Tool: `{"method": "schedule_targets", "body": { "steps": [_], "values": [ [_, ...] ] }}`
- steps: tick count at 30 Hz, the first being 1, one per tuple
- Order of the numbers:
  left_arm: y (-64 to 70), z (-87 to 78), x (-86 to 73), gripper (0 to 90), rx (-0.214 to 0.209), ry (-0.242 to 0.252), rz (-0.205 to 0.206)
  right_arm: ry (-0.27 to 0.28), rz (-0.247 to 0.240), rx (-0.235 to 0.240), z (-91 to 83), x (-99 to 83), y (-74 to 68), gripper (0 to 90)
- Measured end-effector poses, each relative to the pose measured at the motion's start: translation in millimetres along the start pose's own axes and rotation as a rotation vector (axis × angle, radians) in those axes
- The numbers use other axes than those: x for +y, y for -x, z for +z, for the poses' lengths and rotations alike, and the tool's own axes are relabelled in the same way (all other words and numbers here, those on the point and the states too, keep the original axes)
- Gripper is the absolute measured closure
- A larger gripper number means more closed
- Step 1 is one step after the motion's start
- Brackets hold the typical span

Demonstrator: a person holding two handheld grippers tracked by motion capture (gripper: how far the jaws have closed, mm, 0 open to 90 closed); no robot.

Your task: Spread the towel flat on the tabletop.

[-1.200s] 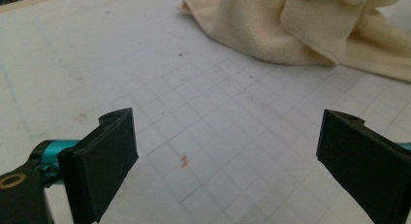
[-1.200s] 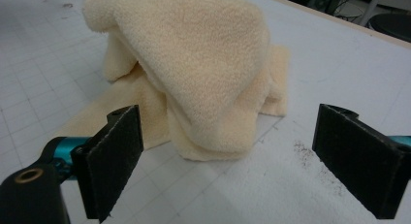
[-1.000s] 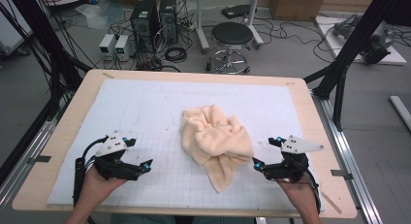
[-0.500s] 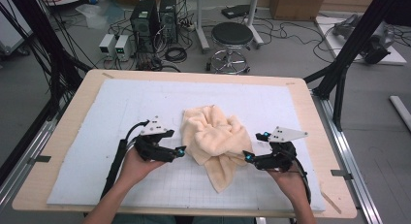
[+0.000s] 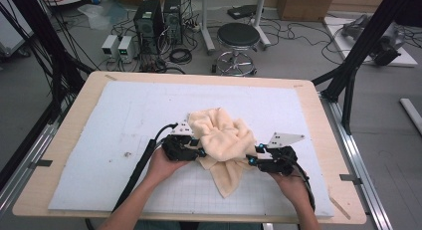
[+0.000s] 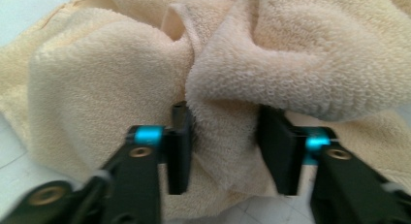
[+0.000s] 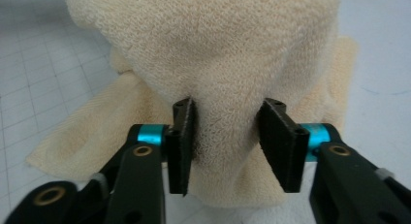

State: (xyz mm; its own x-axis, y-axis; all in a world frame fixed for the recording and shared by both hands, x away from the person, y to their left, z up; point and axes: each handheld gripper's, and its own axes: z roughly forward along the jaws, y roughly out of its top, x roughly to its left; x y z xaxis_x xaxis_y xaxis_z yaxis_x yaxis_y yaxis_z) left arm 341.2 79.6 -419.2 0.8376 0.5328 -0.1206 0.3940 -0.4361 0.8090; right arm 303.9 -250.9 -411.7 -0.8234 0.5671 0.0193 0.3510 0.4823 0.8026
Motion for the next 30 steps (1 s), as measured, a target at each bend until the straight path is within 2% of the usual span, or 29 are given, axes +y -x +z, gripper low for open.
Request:
{"method": "schedule_targets", "body": {
  "steps": [2, 8, 10, 11, 12, 13, 16, 17, 20, 21, 22, 23, 24, 26, 27, 28, 29, 30],
  "values": [
    [-1.6, -2.9, 0.5, 76.1, -0.003, -0.003, -0.004, -0.011, -0.023, 0.009, 3.5, 1.6, -1.7, 73.5],
    [-3.4, -28.1, 5.8, 79.3, 0.042, 0.012, 0.032, 0.003, -0.020, 0.031, 1.8, 11.6, 3.1, 77.9],
    [-7.4, -41.0, 7.4, 79.6, 0.057, 0.020, 0.031, 0.008, -0.027, 0.042, 2.3, 18.1, 3.0, 78.0],
    [-11.5, -54.2, 8.6, 79.7, 0.079, 0.032, 0.031, 0.012, -0.032, 0.043, 2.6, 21.1, 2.7, 78.0],
    [-11.5, -54.2, 8.6, 79.7, 0.079, 0.032, 0.031, 0.014, -0.034, 0.047, 2.8, 25.4, 2.0, 78.0],
    [-16.3, -70.2, 9.7, 79.9, 0.102, 0.052, 0.026, 0.024, -0.046, 0.051, 3.3, 30.4, 1.9, 78.0],
    [-23.6, -95.0, 11.5, 80.1, 0.140, 0.075, 0.022, 0.047, -0.067, 0.068, 3.3, 47.5, -0.9, 78.1],
    [-23.6, -95.0, 11.5, 80.1, 0.140, 0.075, 0.022, 0.051, -0.074, 0.073, 3.0, 54.0, -2.1, 78.1],
    [-29.8, -119.8, 13.5, 80.2, 0.174, 0.085, 0.025, 0.064, -0.106, 0.085, 1.2, 74.4, -6.7, 78.2],
    [-31.1, -128.1, 13.9, 80.2, 0.182, 0.091, 0.027, 0.064, -0.106, 0.085, 1.2, 74.4, -6.7, 78.2],
    [-32.1, -138.7, 14.3, 80.3, 0.201, 0.095, 0.034, 0.079, -0.140, 0.094, -2.7, 89.3, -12.4, 78.3],
    [-32.5, -153.3, 14.0, 80.3, 0.216, 0.105, 0.036, 0.081, -0.149, 0.098, -4.2, 94.2, -14.5, 78.3],
    [-32.5, -153.3, 14.0, 80.3, 0.216, 0.105, 0.036, 0.086, -0.165, 0.101, -6.3, 100.0, -17.7, 78.3],
    [-31.0, -168.6, 12.7, 80.4, 0.221, 0.114, 0.043, 0.091, -0.169, 0.114, -8.2, 105.0, -21.6, 78.3],
    [-28.4, -176.8, 11.0, 80.4, 0.225, 0.111, 0.058, 0.092, -0.213, 0.130, -10.2, 114.1, -31.0, 78.3],
    [-26.1, -180.9, 9.3, 80.4, 0.231, 0.111, 0.065, 0.092, -0.213, 0.130, -10.2, 114.1, -31.0, 78.3],
    [-19.8, -189.7, 1.9, 80.4, 0.239, 0.096, 0.083, 0.084, -0.229, 0.158, -9.2, 117.1, -40.5, 78.2],
    [-19.8, -189.7, 1.9, 80.4, 0.239, 0.096, 0.083, 0.078, -0.233, 0.171, -8.2, 116.6, -44.1, 78.1]
  ]
}}
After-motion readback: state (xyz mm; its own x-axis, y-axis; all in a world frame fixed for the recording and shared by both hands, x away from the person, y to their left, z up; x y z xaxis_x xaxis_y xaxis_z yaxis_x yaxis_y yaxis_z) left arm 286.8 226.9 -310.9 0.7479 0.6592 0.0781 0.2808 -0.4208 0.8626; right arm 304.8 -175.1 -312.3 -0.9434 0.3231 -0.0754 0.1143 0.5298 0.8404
